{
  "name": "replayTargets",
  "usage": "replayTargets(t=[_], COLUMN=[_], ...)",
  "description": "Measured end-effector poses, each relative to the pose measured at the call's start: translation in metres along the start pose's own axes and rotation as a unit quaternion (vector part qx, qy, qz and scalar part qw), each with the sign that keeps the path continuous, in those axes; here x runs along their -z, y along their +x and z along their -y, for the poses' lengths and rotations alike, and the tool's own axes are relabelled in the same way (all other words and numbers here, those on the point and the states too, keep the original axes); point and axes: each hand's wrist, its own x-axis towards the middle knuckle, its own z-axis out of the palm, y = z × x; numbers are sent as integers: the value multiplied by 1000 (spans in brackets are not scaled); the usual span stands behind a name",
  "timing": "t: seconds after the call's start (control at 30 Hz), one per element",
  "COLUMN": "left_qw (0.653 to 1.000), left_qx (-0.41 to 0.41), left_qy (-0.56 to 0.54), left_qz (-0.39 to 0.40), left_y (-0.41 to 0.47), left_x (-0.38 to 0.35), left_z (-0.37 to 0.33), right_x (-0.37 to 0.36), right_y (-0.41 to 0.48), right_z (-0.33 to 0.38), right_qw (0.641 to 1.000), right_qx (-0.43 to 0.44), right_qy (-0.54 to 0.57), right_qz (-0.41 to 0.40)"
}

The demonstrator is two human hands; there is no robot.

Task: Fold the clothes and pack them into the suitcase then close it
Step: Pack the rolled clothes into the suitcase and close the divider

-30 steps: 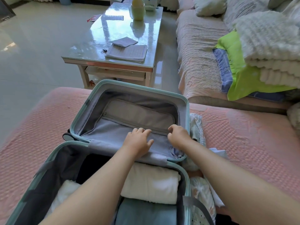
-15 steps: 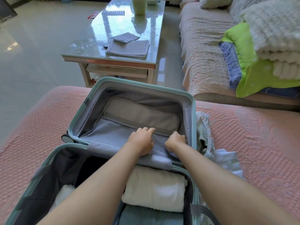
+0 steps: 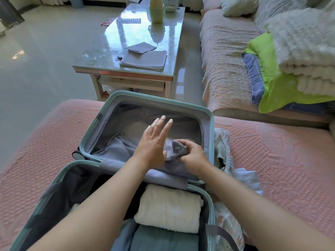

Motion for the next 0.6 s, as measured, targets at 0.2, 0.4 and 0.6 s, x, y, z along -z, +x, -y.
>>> replayTargets(t=[0.2, 0.4, 0.6], left_qw=[965, 993, 989], left_qx=[-63, 17, 81], left_qy=[70, 13, -121], left_qz=[245, 114, 17], left_y=[-14, -64, -104], left_x=[48, 68, 86], left_z=[-38, -76, -99], right_x=[42, 58, 36], right_y=[-68, -105, -124], right_z=[37, 54, 58], right_qw=[986, 969, 985], right_qx=[-3, -93, -54], right_qy=[25, 95, -87], right_qz=[165, 206, 137])
